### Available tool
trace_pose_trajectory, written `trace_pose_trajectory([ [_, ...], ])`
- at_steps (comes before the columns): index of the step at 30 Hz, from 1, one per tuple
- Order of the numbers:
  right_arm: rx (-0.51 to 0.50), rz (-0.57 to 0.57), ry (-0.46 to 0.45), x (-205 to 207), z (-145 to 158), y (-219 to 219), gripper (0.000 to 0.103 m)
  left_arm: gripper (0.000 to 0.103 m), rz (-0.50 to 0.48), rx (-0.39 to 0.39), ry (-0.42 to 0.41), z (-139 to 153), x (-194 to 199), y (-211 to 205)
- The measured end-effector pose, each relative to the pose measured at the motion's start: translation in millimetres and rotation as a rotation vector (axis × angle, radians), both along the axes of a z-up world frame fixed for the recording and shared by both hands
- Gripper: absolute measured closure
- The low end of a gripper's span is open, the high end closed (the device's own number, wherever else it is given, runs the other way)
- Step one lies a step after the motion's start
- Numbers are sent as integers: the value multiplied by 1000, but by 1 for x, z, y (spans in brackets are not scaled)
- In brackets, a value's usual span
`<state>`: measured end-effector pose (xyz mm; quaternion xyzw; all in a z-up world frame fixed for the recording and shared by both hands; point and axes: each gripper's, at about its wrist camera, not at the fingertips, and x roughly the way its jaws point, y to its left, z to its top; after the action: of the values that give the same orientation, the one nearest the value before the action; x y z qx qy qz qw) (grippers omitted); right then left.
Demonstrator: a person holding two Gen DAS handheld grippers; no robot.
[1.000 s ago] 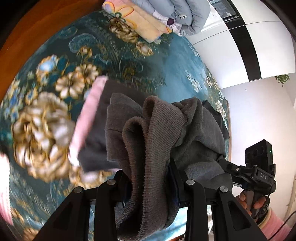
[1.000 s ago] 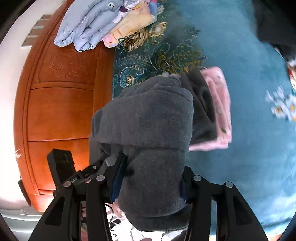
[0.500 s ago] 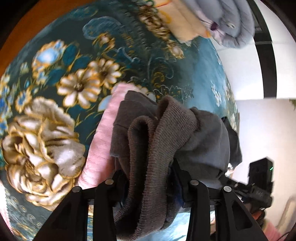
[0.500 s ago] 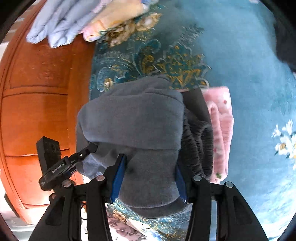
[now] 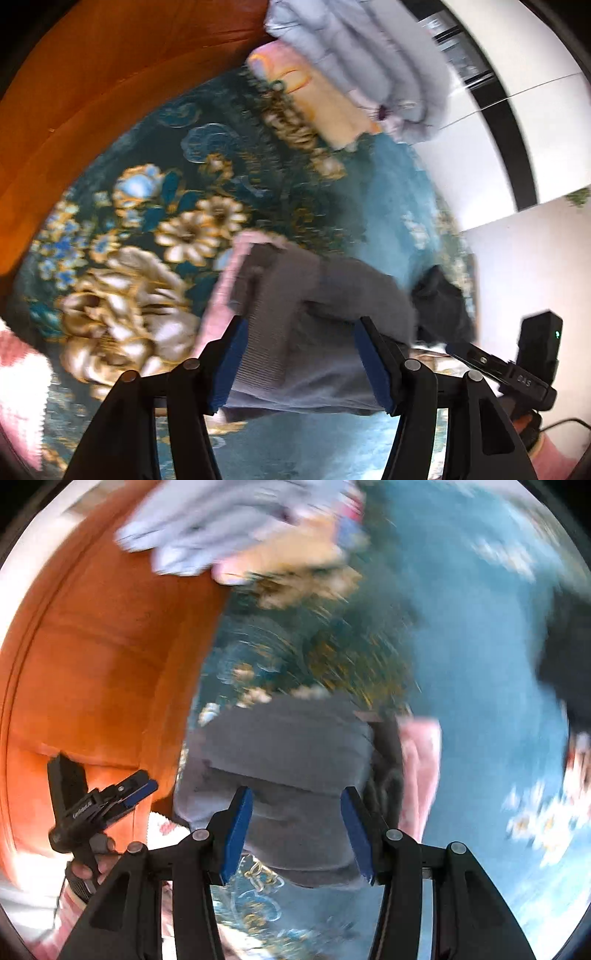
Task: Fold clothes
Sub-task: 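Lower the folded sweatshirt onto the pink clothes stack and open both grippers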
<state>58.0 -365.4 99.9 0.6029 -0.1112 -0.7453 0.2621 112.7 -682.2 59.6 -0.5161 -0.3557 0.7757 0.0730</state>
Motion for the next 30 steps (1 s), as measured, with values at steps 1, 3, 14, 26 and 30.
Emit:
trace_pose_trajectory([
  [1, -2, 30, 12, 0, 3, -9, 51, 39, -2, 26, 7, -2, 2, 5],
  [3, -3, 91, 16, 3, 2, -27, 51, 41, 1, 49, -41, -18, 1, 13],
  [14, 134, 51, -123, -7, -85, -37, 54, 40, -7, 89, -187, -74, -1, 39],
  [26, 130, 112, -60, 34, -37, -34, 53, 40, -100, -224, -89, -22, 31, 56],
  [30, 184, 99, -85, 64, -47, -26, 53, 40, -150, -296, -124, -26, 45, 72],
])
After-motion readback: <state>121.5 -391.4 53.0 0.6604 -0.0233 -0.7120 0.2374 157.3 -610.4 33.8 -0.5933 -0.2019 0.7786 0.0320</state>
